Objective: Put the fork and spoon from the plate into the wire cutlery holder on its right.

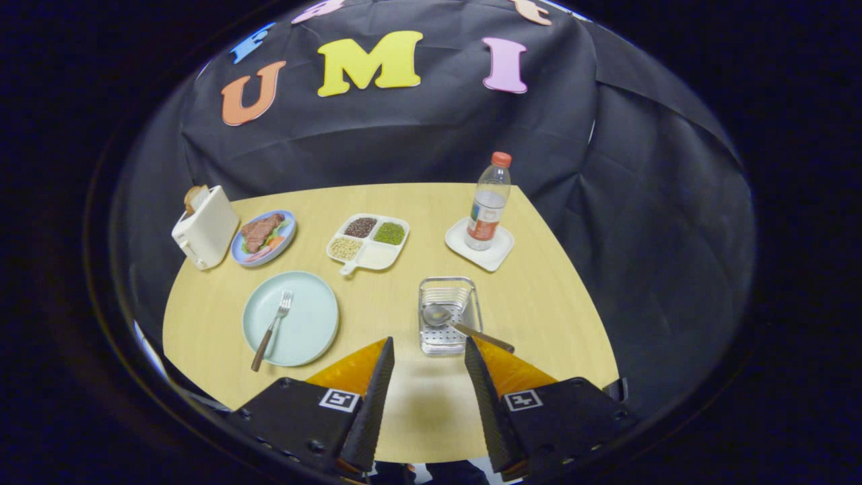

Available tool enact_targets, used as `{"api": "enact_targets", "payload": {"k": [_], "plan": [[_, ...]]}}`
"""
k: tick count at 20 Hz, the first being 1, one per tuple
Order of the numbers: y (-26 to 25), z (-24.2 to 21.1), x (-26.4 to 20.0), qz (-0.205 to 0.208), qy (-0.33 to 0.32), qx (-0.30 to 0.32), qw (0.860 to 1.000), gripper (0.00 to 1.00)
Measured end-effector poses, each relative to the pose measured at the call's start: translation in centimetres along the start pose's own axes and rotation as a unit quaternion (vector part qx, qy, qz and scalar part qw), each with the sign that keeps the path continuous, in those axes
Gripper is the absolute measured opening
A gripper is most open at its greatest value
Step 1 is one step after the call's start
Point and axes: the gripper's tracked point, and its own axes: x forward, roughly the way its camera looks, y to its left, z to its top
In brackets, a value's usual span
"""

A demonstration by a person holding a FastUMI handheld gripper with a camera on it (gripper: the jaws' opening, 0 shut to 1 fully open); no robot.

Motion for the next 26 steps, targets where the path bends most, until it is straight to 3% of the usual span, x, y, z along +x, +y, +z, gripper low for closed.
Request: {"api": "enact_targets", "payload": {"k": [10, 18, 26], "plan": [[8.1, -1.0, 1.3, 0.029, 0.017, -0.042, 0.999, 0.72], [13.9, -4.4, 3.0, 0.051, 0.062, -0.073, 0.994, 0.78], [19.6, -8.5, 4.6, 0.068, 0.148, -0.031, 0.986, 0.79]]}}
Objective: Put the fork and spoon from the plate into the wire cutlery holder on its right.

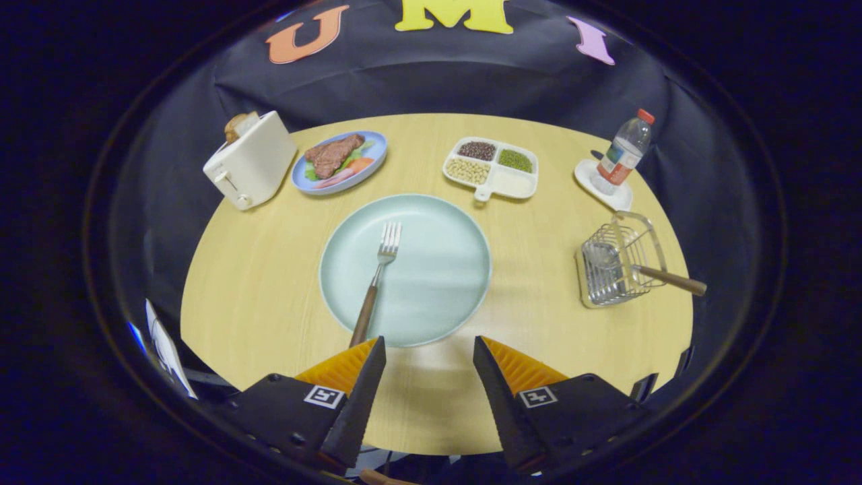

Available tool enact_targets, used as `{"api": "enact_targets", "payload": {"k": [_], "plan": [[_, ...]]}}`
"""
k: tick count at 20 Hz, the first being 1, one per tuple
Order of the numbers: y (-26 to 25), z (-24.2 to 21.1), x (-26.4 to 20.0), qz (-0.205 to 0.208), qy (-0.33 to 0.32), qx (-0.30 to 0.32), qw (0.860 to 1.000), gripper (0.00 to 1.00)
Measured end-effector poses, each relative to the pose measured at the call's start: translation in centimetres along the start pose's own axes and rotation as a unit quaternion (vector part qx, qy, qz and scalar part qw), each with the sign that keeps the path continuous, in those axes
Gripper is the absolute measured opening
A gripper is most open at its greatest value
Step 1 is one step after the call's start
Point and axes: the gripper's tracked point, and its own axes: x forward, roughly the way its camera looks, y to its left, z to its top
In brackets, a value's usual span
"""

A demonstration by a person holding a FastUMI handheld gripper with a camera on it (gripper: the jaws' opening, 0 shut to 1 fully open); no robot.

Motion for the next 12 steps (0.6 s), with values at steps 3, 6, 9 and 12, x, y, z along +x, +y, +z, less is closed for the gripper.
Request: {"api": "enact_targets", "payload": {"k": [3, 6, 9, 12], "plan": [[2.0, -0.6, 0.6, 0.010, 0.023, 0.021, 0.999, 0.79], [3.8, -1.5, 1.4, 0.016, 0.052, 0.043, 0.998, 0.79], [5.3, -2.3, 2.3, 0.017, 0.078, 0.076, 0.994, 0.79], [5.8, -3.1, 3.4, 0.009, 0.099, 0.107, 0.989, 0.79]]}}
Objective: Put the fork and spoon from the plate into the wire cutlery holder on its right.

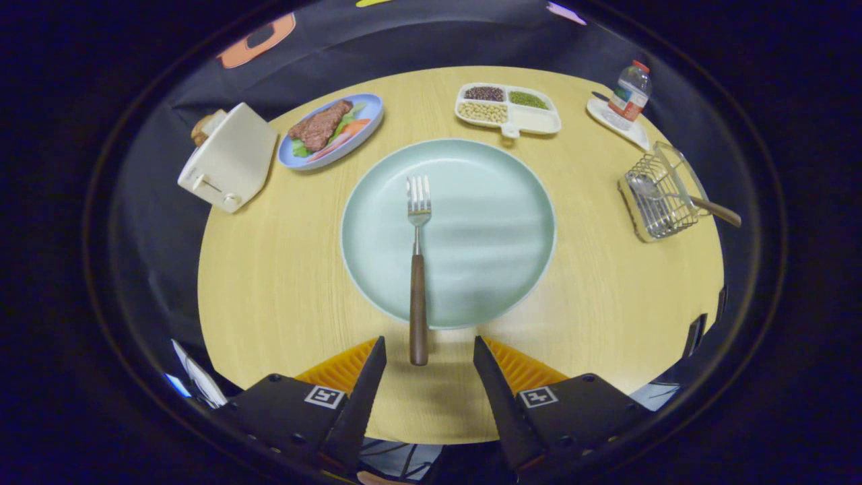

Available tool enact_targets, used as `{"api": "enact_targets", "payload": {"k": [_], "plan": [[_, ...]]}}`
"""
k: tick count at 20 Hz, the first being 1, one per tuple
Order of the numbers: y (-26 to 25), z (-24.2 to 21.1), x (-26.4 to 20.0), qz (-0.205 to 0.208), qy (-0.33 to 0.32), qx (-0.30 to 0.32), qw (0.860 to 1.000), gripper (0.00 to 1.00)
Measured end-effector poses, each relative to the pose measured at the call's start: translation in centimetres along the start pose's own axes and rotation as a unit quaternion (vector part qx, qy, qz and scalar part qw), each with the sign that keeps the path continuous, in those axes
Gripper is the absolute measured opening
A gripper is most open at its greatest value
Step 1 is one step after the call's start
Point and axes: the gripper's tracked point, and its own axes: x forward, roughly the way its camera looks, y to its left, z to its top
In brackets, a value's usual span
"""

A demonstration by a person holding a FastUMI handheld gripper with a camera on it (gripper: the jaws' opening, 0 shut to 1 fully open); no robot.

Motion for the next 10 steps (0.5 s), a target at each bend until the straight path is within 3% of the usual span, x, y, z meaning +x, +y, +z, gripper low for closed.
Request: {"api": "enact_targets", "payload": {"k": [5, 10], "plan": [[0.5, 0.1, 2.1, -0.003, 0.015, 0.043, 0.999, 0.82], [0.4, -0.4, 3.3, -0.006, 0.033, 0.066, 0.997, 0.57]]}}
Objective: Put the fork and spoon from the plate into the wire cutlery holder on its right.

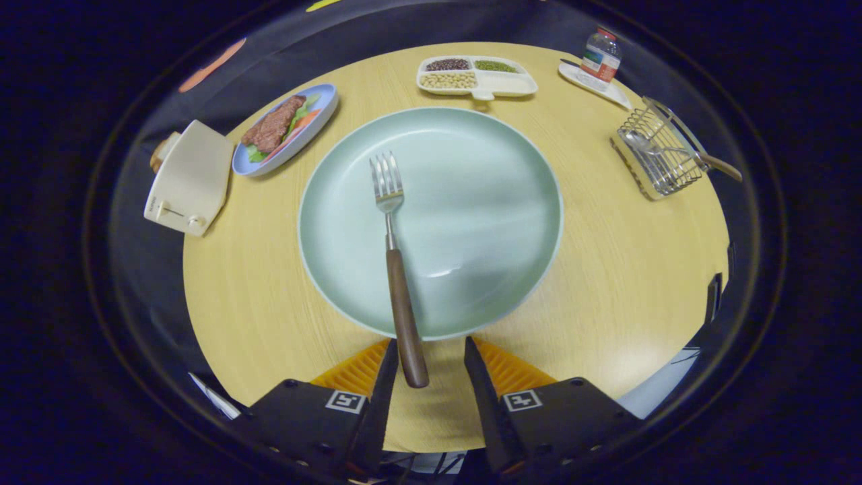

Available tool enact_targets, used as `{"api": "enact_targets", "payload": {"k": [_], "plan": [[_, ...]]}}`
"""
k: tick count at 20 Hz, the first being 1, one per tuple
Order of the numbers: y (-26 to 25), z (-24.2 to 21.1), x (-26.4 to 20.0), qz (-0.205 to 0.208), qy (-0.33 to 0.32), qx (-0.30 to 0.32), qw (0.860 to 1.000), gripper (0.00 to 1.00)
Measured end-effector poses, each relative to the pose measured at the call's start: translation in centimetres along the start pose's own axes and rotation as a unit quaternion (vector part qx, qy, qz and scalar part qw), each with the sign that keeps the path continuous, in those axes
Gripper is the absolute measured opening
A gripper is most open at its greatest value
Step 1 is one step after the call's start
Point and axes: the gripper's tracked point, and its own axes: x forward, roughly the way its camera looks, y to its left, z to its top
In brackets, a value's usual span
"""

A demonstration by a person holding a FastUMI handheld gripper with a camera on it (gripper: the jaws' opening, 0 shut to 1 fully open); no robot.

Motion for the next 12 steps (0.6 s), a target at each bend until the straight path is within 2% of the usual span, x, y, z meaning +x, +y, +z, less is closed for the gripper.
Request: {"api": "enact_targets", "payload": {"k": [1, 4, 6, 8, 11, 12], "plan": [[0.11, 0.01, 0.13, 0.000, 0.001, -0.001, 1.000, 0.52], [0.32, 0.41, 0.44, -0.008, -0.008, -0.004, 1.000, 0.52], [0.16, 0.57, 0.53, -0.018, -0.011, -0.004, 1.000, 0.41], [0.34, 0.39, 0.45, -0.015, -0.012, -0.001, 1.000, 0.20], [0.42, 0.48, -0.27, -0.006, -0.029, -0.026, 0.999, 0.07], [0.41, 0.49, -0.44, -0.008, -0.035, -0.036, 0.999, 0.07]]}}
